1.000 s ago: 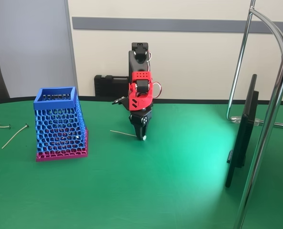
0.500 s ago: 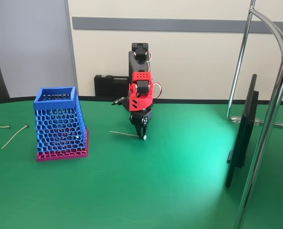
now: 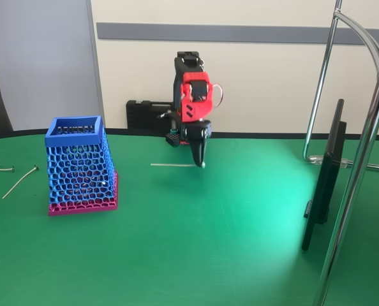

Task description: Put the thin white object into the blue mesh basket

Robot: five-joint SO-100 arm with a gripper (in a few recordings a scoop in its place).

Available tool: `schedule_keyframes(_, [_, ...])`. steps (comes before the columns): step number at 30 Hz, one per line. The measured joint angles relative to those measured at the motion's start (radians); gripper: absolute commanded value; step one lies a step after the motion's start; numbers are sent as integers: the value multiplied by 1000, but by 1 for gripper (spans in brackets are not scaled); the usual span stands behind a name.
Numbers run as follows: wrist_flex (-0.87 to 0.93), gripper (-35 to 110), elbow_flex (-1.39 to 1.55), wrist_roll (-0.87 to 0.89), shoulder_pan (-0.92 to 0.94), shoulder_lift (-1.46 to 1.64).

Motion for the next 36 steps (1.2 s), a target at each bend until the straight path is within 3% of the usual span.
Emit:
schedule_keyframes(11, [-115,1,83,-146,84,437])
schedule_keyframes(19, [-414,1,95,-166,192,495])
schedule_keyframes(25, [-606,1,97,-52,311,426])
schedule_keyframes(30, [-597,0,-8,77,377,307])
schedule_keyframes(36, [-502,0,-169,110,425,187])
